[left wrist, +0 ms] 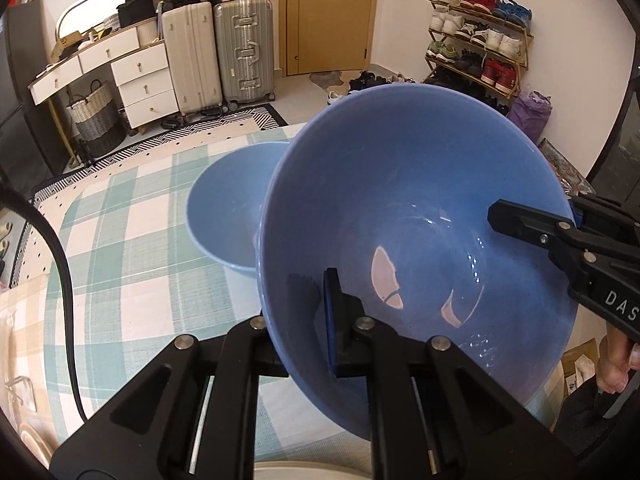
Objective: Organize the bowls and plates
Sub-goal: 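Carry the held blue bowl with both grippers toward another blue bowl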
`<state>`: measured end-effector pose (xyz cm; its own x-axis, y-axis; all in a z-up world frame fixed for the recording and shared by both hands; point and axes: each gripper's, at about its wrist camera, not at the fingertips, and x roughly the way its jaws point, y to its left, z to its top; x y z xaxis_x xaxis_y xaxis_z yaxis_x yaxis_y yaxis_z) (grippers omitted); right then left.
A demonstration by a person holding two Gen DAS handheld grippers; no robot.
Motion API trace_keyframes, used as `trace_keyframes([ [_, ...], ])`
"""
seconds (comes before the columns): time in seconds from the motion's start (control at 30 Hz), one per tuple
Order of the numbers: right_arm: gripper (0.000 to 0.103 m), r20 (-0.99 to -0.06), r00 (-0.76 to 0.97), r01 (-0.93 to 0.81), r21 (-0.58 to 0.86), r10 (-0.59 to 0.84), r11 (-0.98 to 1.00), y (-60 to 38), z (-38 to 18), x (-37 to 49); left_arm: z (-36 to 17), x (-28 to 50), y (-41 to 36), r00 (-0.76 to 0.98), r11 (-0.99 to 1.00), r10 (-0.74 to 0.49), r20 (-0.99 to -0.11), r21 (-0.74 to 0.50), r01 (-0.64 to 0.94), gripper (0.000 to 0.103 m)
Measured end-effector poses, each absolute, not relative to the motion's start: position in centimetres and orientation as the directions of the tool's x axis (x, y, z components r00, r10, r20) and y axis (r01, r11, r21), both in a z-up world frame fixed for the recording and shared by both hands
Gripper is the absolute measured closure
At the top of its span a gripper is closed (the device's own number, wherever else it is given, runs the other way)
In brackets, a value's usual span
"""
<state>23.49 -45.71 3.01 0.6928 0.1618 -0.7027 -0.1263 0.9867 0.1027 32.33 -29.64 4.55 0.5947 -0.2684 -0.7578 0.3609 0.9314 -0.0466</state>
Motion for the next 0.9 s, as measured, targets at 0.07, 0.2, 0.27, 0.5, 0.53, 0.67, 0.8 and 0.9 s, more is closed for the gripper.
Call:
trace_keyframes([
  [0.07,0.081,-0.704,0.692,-0.116,0.105,0.156,0.988,-46.5,2.8,23.5,4.4,32.7,-30.4,0.591,0.928,-0.27,-0.76,-0.042,0.37,0.096],
  [0.2,0.081,-0.714,0.686,-0.091,0.106,0.14,0.99,-47.7,2.3,23.9,3.7,33.5,-31.9,0.58,0.922,-0.274,-0.768,-0.037,0.386,0.096],
  [0.27,0.081,-0.721,0.681,-0.079,0.105,0.131,0.991,-48.2,1.9,24.0,3.3,33.6,-32.8,0.573,0.919,-0.273,-0.773,-0.034,0.393,0.096],
  [0.5,0.081,-0.745,0.657,-0.066,0.091,0.112,0.994,-48.7,0.7,24.2,1.6,34.6,-34.4,0.557,0.914,-0.266,-0.787,-0.022,0.406,0.096],
  [0.53,0.081,-0.747,0.655,-0.065,0.095,0.114,0.993,-48.8,0.5,24.3,1.4,34.7,-34.6,0.554,0.913,-0.268,-0.788,-0.024,0.407,0.096],
  [0.67,0.081,-0.758,0.644,-0.062,0.088,0.107,0.994,-48.7,-0.3,24.5,0.6,35.2,-34.9,0.544,0.913,-0.265,-0.796,-0.026,0.407,0.096],
  [0.8,0.081,-0.764,0.637,-0.055,0.086,0.101,0.995,-48.8,-0.8,24.6,-0.3,36.1,-35.0,0.531,0.908,-0.268,-0.804,-0.027,0.418,0.096],
  [0.9,0.081,-0.769,0.631,-0.055,0.09,0.105,0.994,-49.0,-1.2,24.9,-0.6,36.4,-34.5,0.536,0.906,-0.267,-0.801,-0.019,0.423,0.096],
])
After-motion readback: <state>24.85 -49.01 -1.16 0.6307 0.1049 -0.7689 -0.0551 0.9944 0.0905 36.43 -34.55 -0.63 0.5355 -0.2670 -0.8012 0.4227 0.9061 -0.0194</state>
